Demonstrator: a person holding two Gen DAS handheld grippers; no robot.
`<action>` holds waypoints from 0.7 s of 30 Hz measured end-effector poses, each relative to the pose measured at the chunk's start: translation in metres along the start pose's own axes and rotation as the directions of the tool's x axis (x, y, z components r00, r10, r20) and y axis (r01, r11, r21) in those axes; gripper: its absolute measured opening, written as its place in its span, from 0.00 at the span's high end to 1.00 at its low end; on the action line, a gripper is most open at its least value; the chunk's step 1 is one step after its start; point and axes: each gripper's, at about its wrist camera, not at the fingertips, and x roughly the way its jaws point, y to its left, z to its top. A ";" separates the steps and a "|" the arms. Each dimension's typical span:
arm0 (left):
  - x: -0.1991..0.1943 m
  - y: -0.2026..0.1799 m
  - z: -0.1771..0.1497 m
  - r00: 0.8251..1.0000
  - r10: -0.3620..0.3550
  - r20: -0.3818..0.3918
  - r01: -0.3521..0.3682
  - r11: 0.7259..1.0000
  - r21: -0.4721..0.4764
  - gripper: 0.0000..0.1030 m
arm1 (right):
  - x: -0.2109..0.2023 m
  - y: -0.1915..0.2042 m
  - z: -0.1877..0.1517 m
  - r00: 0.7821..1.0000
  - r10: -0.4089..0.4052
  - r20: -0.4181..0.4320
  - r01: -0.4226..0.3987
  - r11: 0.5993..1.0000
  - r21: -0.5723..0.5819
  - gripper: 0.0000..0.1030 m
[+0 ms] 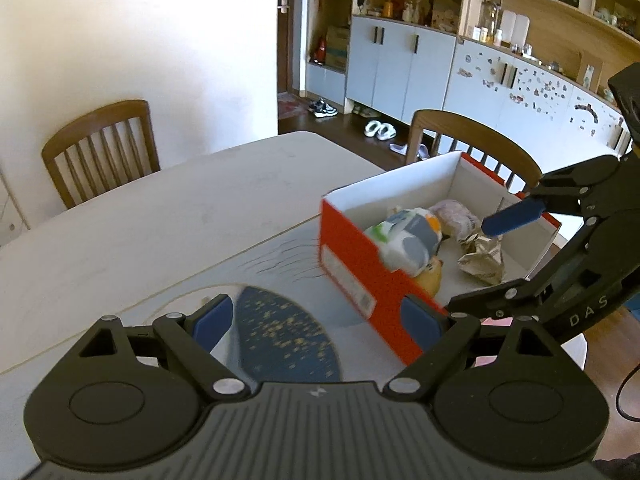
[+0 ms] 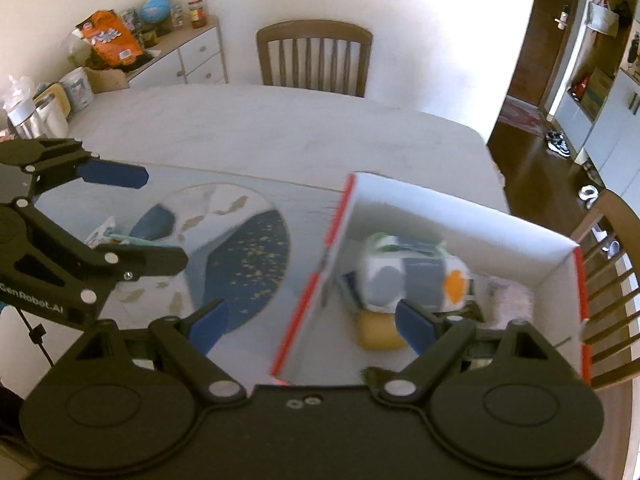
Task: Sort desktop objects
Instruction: 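Withdraw both tools from the shoebox back over the placemat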
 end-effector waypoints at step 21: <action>-0.041 0.103 -0.089 0.993 0.105 -0.048 -0.109 0.990 -0.085 0.09 | 0.055 0.106 0.018 0.997 0.076 -0.033 -0.079 0.989 -0.124 0.13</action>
